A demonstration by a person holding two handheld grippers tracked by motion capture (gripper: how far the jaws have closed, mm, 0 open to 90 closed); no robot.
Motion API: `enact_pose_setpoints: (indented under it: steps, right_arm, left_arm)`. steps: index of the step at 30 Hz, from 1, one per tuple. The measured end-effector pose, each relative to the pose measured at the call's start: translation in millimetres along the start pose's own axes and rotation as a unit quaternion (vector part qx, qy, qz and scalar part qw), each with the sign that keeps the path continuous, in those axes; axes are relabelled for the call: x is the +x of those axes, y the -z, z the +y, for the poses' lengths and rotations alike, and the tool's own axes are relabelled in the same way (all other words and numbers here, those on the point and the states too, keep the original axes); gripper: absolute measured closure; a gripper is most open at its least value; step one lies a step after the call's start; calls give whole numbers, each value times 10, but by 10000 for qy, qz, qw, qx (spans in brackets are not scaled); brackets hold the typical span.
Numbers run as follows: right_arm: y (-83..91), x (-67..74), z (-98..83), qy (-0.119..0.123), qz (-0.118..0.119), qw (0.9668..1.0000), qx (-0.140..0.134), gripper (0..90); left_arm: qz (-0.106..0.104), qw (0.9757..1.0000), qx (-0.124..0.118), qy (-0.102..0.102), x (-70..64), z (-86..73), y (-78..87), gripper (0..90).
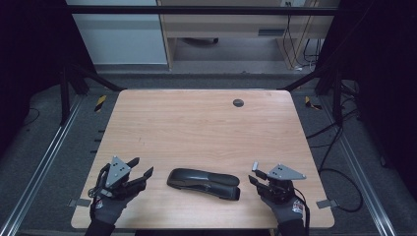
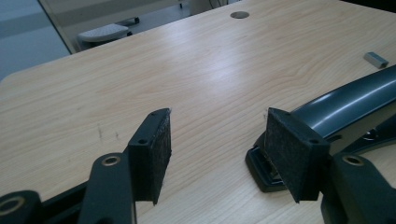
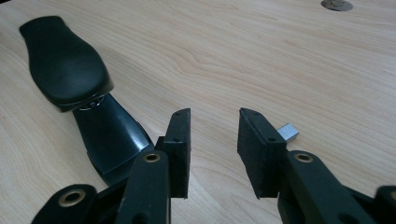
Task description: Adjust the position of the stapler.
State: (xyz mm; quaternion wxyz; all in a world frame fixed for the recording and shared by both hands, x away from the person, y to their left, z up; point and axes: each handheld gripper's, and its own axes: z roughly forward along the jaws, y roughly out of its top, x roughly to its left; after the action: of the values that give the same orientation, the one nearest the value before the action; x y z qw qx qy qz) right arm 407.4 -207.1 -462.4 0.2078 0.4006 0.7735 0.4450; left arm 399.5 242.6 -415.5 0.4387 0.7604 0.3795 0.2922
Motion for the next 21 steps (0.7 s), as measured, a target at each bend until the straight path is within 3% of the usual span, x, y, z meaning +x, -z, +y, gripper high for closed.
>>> enact_pose_setpoints:
  steps: [5, 11, 21]
  right_arm:
    - [2, 43, -3, 56, 74, 10000, -8, 647]
    - [1, 104, 21, 190, -74, 9997, 126, 615]
    - [2, 157, -9, 208, 101, 9997, 54, 650]
  left_arm:
    - [-118, 9998, 33, -156, -104, 56, 10, 407]
    - [-231, 9992, 79, -315, -210, 109, 11, 400]
    - [-396, 9972, 140, -622, -371, 173, -39, 393]
